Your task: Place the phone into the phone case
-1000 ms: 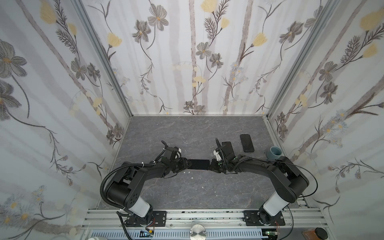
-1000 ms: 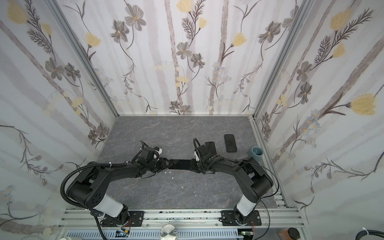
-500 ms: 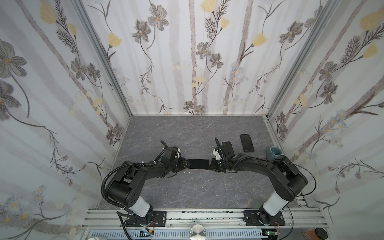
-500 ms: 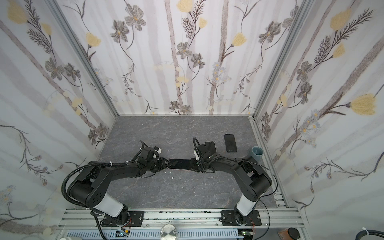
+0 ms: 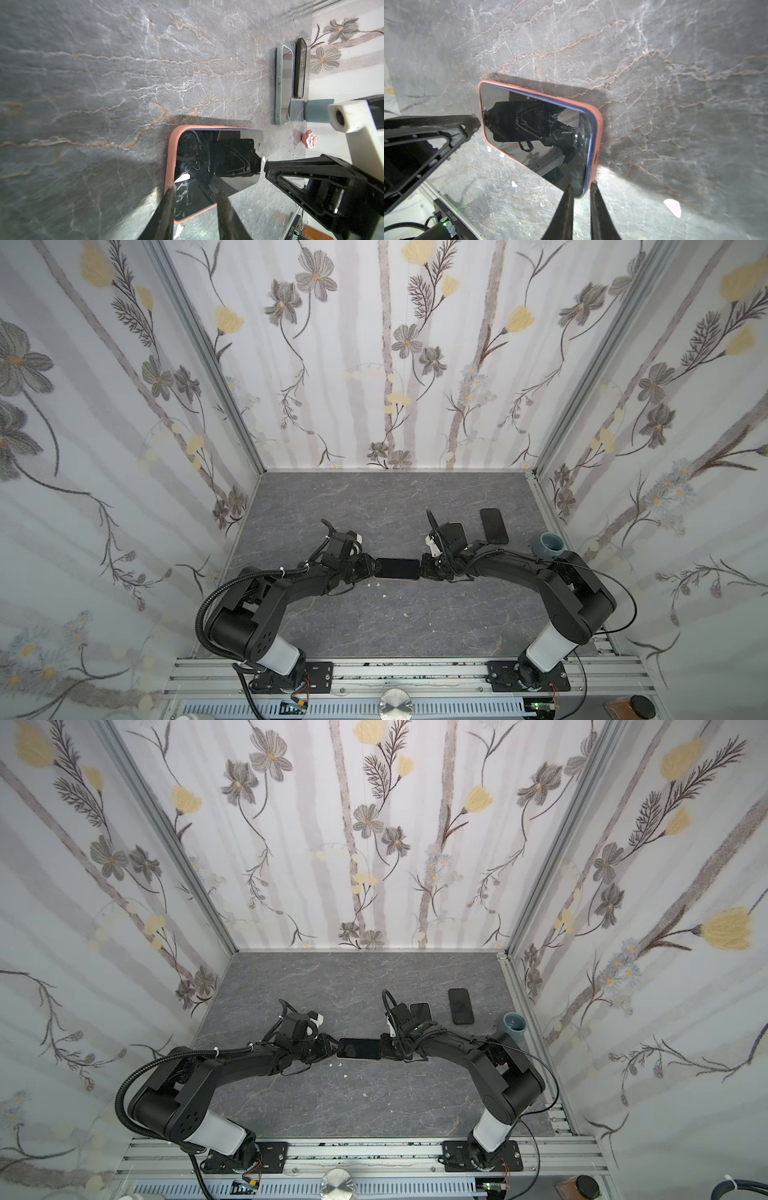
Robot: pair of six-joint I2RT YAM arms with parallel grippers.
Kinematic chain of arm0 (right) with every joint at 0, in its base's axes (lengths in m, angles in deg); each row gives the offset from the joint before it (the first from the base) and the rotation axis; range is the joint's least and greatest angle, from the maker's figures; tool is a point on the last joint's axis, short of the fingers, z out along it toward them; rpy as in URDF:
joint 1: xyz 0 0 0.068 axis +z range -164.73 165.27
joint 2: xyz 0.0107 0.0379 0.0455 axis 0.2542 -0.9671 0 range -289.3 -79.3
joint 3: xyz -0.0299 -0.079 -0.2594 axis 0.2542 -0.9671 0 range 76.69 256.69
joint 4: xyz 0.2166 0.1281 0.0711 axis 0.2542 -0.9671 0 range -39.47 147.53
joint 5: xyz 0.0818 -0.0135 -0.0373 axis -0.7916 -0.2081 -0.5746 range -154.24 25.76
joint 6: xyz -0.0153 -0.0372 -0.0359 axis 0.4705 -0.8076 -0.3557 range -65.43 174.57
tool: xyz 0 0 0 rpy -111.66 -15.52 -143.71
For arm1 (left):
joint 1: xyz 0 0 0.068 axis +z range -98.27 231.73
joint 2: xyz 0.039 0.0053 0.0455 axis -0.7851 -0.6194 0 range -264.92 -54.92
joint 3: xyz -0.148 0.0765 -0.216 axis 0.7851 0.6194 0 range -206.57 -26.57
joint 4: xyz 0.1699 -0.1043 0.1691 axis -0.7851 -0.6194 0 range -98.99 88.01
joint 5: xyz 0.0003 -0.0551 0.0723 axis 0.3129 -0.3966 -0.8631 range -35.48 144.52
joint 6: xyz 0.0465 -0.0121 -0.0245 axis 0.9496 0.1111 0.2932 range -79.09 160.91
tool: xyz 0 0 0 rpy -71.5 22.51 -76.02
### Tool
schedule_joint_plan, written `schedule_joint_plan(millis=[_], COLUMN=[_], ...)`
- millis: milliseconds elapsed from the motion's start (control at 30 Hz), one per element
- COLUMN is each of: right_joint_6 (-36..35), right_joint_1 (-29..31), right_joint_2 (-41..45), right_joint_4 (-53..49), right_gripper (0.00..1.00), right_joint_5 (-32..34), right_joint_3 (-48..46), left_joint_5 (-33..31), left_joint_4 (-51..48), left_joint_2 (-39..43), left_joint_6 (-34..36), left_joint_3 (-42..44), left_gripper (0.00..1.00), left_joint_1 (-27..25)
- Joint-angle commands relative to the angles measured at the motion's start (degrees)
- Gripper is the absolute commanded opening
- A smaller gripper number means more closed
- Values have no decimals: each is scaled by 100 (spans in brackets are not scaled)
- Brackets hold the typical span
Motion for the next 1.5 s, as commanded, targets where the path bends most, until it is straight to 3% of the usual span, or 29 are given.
schedule_joint_plan(millis=[0, 367, 833, 1467], right_joint_6=[-87, -137, -423, -493], right_joint_1=[17, 40, 78, 207], right_joint_2=[-54, -194, -528, -958], right_joint_4=[-160, -220, -959, -1024], right_gripper=[15, 10, 9, 8], right_joint_5=[84, 75, 505, 768], right_joint_3=[62, 58, 273, 321], left_joint_5=[70, 71, 73, 313], left_joint_4=[3, 0, -10, 149], left_joint_2=[-42, -97, -26, -301], left_joint_6=[101, 101, 119, -87], left_joint_3=[-63, -52, -67, -39], left_gripper=[32, 32, 33, 37], left_joint_1=[8, 8, 125, 205])
